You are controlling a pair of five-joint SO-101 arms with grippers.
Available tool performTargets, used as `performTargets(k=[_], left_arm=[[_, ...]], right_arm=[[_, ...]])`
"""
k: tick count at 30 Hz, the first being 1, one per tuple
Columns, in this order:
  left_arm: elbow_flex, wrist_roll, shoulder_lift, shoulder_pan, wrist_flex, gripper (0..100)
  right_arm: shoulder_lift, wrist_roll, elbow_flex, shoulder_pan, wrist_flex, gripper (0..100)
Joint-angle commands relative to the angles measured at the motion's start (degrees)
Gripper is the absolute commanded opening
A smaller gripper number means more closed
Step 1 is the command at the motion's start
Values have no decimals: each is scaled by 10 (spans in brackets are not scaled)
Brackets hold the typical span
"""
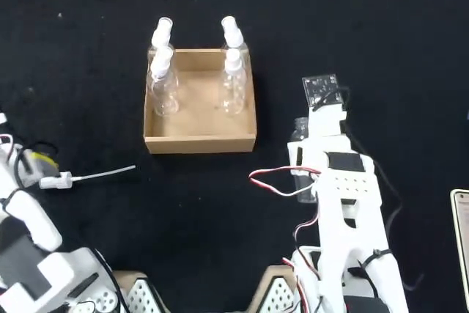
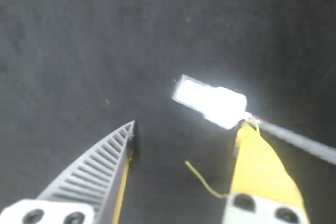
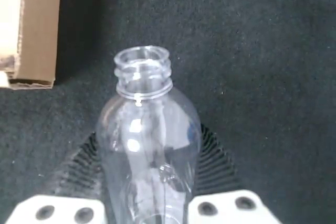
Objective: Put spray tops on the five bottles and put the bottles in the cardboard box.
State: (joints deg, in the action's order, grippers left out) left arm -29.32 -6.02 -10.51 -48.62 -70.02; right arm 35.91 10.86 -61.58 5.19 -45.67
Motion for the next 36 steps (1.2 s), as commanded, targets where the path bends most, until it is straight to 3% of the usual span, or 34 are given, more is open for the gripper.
performTargets(k=[1,4,13,18,25,31,36], left_arm=[[34,272,31,27,-19,278],[35,360,67,36,-18,278],[54,373,169,36,26,255],[78,367,171,40,-1,25],[155,251,171,34,-35,31],[342,205,171,13,-156,30],[570,200,171,23,-296,30]], right_arm=[[27,-4,3,-12,12,10],[27,-4,3,-13,13,10],[27,-2,3,-13,12,10],[27,-2,3,-13,12,10],[31,-3,5,-14,10,10],[71,-3,62,-31,-58,10],[153,-4,108,-105,-88,10]])
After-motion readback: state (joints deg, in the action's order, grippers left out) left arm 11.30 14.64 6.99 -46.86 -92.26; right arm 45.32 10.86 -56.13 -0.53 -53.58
